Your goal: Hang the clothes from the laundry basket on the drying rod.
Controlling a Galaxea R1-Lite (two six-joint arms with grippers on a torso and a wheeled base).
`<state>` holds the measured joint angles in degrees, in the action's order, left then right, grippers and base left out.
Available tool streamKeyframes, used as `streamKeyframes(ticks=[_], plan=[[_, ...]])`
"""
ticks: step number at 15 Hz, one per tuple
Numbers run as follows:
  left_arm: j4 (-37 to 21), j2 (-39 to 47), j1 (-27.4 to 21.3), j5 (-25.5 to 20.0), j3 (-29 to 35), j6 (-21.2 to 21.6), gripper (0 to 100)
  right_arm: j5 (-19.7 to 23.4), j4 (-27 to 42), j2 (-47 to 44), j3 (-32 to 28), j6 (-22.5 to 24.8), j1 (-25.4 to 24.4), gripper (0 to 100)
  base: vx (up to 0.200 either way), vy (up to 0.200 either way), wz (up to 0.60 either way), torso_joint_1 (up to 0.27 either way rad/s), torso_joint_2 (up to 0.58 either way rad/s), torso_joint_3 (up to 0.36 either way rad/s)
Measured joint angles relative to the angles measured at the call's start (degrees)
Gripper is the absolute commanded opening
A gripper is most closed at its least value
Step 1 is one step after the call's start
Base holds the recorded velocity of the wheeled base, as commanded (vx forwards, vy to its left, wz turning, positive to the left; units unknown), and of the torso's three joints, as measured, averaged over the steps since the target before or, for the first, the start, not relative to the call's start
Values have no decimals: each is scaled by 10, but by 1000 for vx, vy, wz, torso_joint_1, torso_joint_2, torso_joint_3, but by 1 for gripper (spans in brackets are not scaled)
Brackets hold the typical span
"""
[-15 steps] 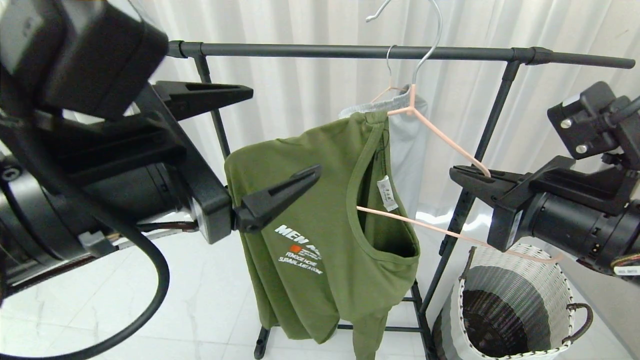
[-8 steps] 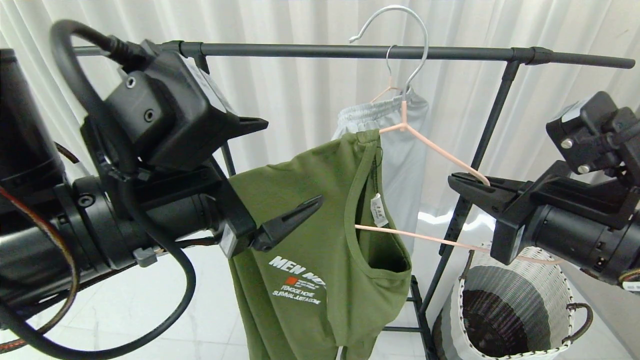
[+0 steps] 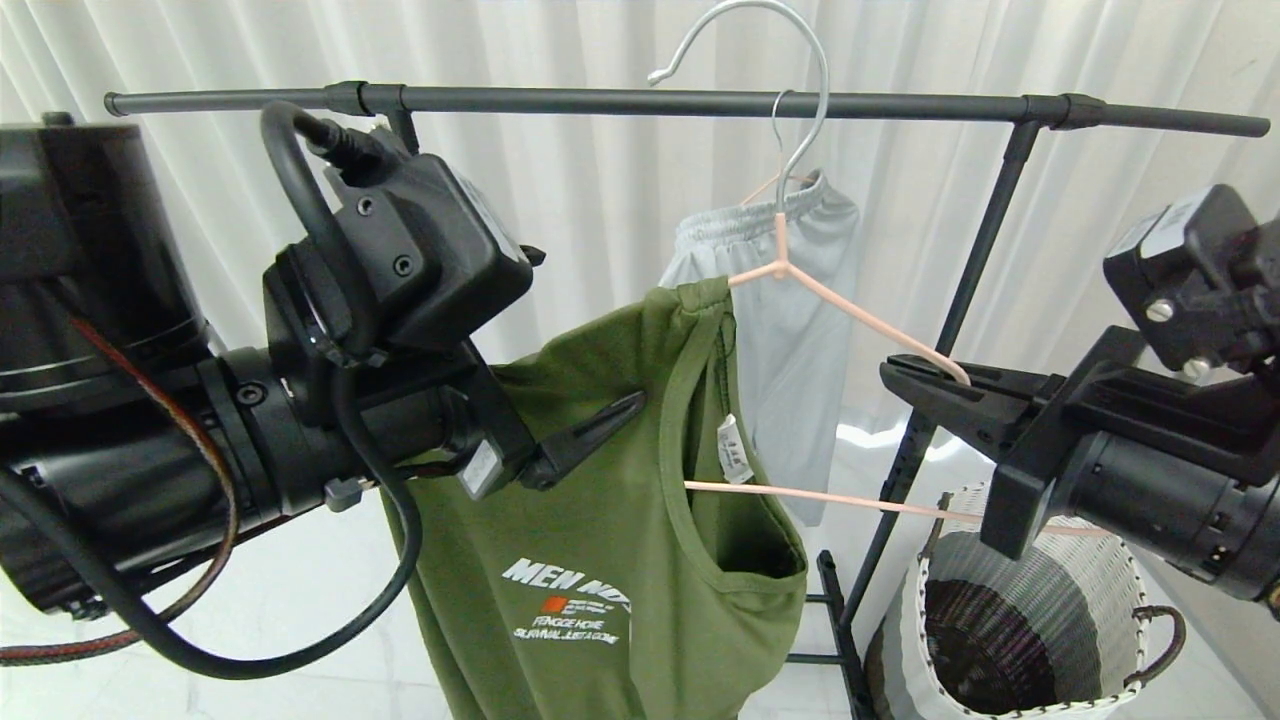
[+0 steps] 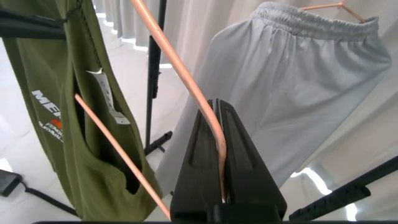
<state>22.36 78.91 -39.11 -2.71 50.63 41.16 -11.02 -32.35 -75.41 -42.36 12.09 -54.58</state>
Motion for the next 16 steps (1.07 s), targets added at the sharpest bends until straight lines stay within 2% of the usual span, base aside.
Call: streamKeyframes(ticks=[11,12,16], plan=[[0,4,1,0,0,-1,0,0,-1,7,-2,0,-29,0,0,0,0,0,0,0],[1,4,1,1,0,-1,0,-1,0,9,-2,-1,-31,100,0,0,0,0,0,0],[2,2,1,14,-3,1,0,-5,-1,17,7,-1,-31,100,0,0,0,0,0,0]])
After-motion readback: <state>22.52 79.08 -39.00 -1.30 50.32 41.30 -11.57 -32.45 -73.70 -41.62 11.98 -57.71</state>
